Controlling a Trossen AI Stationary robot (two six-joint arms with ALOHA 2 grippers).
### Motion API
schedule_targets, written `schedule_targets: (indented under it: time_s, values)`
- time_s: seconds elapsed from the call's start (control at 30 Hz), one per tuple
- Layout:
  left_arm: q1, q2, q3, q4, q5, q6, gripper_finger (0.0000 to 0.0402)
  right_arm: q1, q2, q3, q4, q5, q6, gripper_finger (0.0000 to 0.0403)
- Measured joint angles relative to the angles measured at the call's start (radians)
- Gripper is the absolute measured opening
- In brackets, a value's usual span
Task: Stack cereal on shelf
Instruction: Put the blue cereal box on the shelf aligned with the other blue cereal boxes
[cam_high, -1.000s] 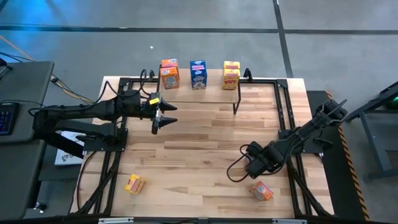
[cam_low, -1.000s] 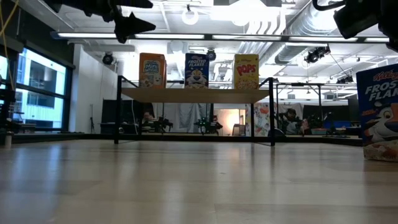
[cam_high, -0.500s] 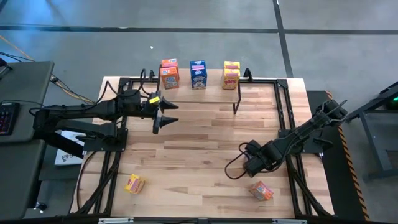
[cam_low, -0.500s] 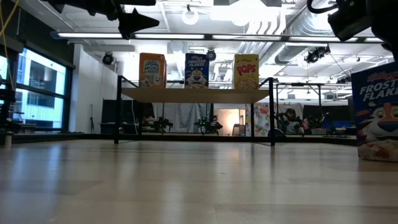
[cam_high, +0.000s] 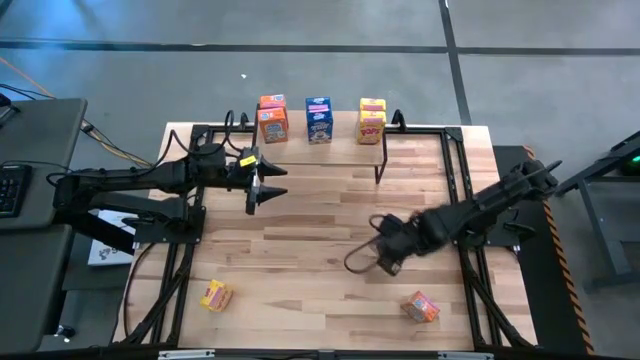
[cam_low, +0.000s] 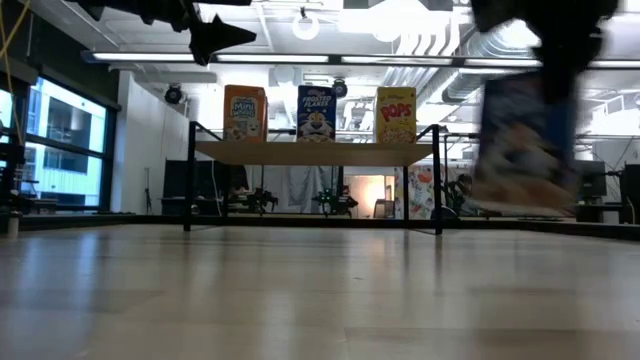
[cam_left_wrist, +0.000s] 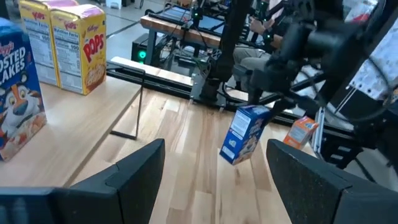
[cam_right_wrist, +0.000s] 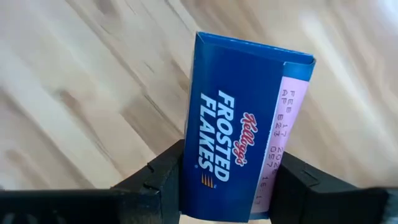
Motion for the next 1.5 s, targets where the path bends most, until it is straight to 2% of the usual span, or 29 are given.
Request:
schedule_targets:
  time_s: [0.37, 0.6, 0.73, 0.9, 1.13, 1.3, 1.5]
  values:
    - [0.001, 0.000, 0.000, -0.001, 0.000, 0.061, 0.0271, -0.348, 0.000, 0.313, 0.001, 0.094, -0.646, 0.0163]
    - [0.001, 0.000, 0.000, -0.001, 0.000, 0.055, 0.0271, -0.545, 0.000, 0.471, 0.038, 0.087, -0.974, 0.0163]
    - [0.000, 0.000, 0.000, -0.001, 0.000, 0.055, 0.0271, -0.592, -0.001, 0.530, 0.043, 0.079, -1.059, 0.0163]
    - [0.001, 0.000, 0.000, -0.001, 0.000, 0.054, 0.0271, -0.593, -0.001, 0.557, 0.058, 0.076, -1.103, 0.0163]
    - [0.000, 0.000, 0.000, -0.002, 0.000, 0.055, 0.0271, -0.588, 0.000, 0.562, 0.121, 0.075, -1.178, 0.0163]
    - [0.000, 0.000, 0.001, -0.002, 0.000, 0.055, 0.0271, -0.609, 0.014, 0.563, 0.186, 0.074, -1.291, 0.0163]
    - [0.000, 0.000, 0.001, -0.003, 0.000, 0.055, 0.0271, -0.640, 0.038, 0.564, 0.222, 0.023, -1.390, 0.0163]
